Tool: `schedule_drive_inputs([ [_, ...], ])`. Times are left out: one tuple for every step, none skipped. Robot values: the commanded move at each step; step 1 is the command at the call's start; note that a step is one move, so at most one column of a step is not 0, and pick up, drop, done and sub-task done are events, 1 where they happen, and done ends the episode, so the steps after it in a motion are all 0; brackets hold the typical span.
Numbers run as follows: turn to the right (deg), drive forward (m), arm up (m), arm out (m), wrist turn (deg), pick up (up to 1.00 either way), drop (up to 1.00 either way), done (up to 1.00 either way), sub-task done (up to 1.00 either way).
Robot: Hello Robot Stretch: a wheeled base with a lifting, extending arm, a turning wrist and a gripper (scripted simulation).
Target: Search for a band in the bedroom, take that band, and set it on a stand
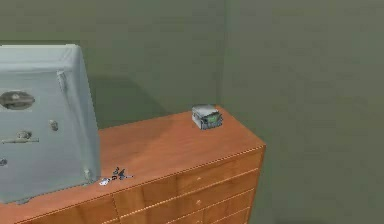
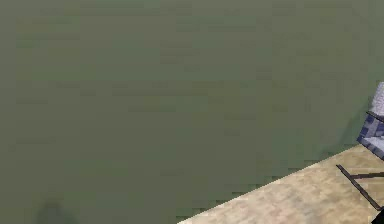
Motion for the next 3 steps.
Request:
schedule_drive_inputs([
  [3.0, 0.00, 0.00, 0.00, 0.0, 0.00, 0.00, 0.00, 0.00],
  [0.0, 0.40, 0.00, 0.00, 0.0, 0.00, 0.00, 0.00, 0.00],
  [-45.0, 0.00, 0.00, 0.00, 0.0, 0.00, 0.00, 0.00, 0.00],
])
